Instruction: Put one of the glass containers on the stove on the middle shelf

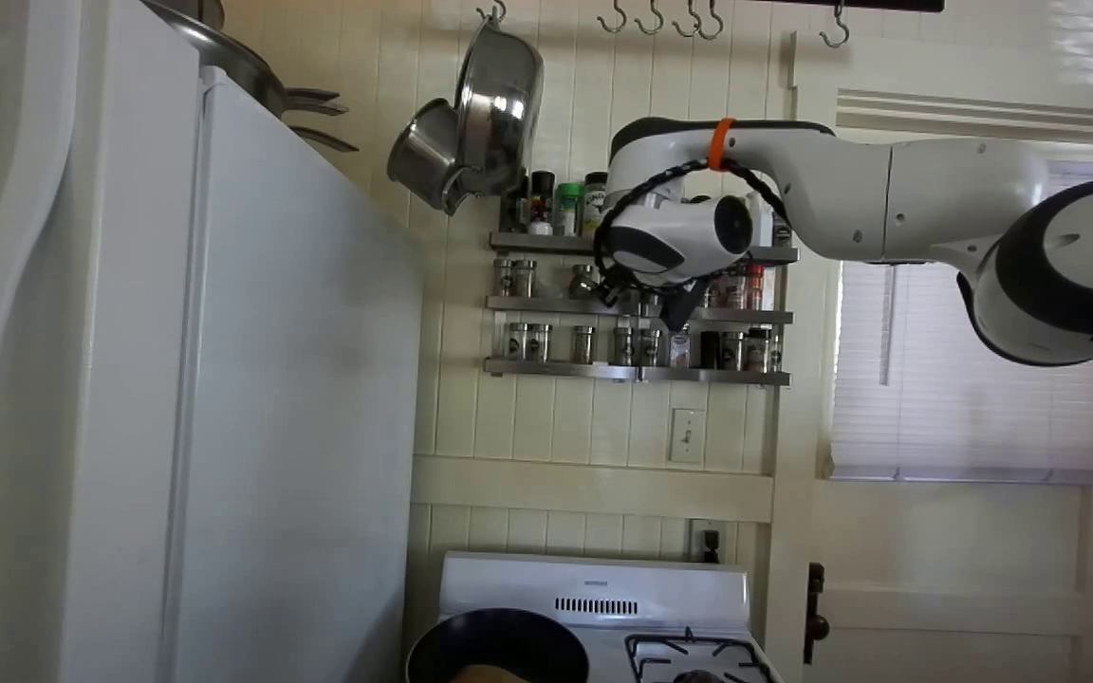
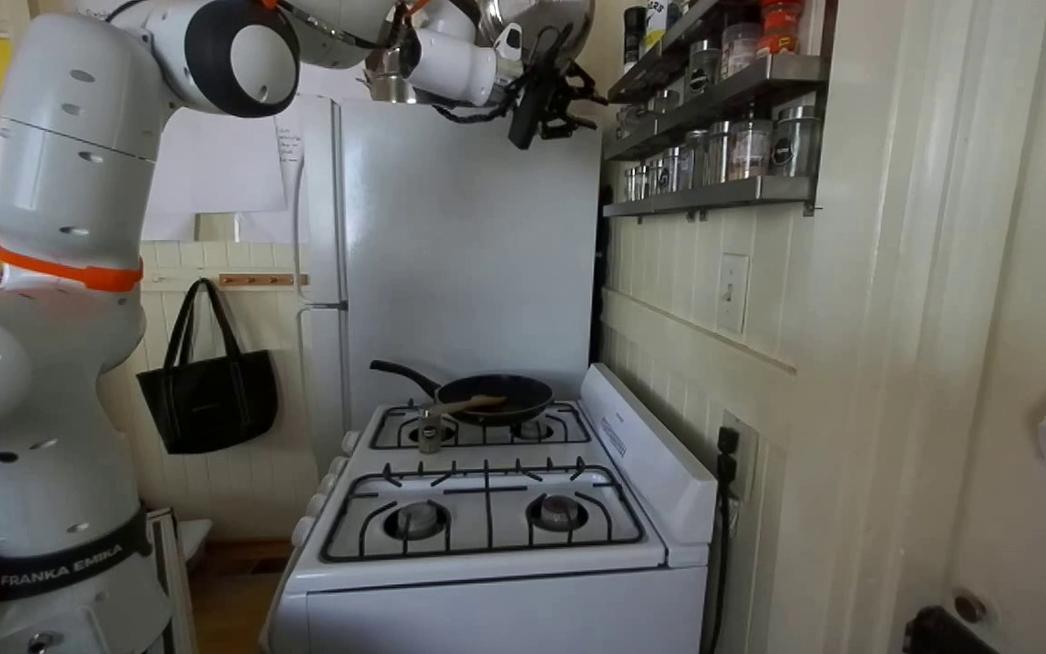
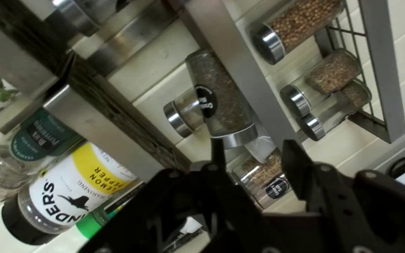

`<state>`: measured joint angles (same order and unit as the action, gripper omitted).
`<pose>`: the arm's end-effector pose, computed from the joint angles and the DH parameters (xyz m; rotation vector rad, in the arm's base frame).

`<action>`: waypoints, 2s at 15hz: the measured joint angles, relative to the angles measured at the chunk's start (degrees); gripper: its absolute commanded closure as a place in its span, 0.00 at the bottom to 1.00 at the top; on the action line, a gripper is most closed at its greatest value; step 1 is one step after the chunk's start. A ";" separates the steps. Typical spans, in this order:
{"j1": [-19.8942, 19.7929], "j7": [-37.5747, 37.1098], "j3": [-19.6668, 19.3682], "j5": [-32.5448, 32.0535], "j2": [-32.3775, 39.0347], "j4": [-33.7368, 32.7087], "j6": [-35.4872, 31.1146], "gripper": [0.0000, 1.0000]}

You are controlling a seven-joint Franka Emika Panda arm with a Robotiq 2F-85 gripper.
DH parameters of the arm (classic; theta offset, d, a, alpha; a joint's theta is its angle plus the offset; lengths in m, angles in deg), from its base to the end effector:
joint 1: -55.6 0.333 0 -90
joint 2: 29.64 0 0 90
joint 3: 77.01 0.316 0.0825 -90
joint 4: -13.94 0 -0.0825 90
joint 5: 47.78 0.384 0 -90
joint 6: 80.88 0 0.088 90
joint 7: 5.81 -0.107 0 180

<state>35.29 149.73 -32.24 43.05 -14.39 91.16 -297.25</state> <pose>0.5915 0.0341 0.6898 1.7628 0.6866 1.4304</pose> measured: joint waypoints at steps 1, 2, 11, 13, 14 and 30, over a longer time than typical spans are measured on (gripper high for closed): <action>-0.04 0.00 -0.17 -1.74 -0.22 0.32 0.42 0.13; -0.05 0.00 -0.30 -3.18 -0.43 0.75 0.66 0.07; 0.51 -0.12 -1.75 -9.11 0.27 4.73 0.72 0.00; 0.63 -0.12 -1.91 -9.43 0.41 4.65 0.72 0.00; 0.66 -0.12 -1.92 -9.45 0.42 4.61 0.72 0.00; 3.32 -0.06 -2.11 -11.63 7.46 -2.78 4.51 0.00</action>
<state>38.61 149.66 -34.35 31.42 -6.93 88.39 -292.74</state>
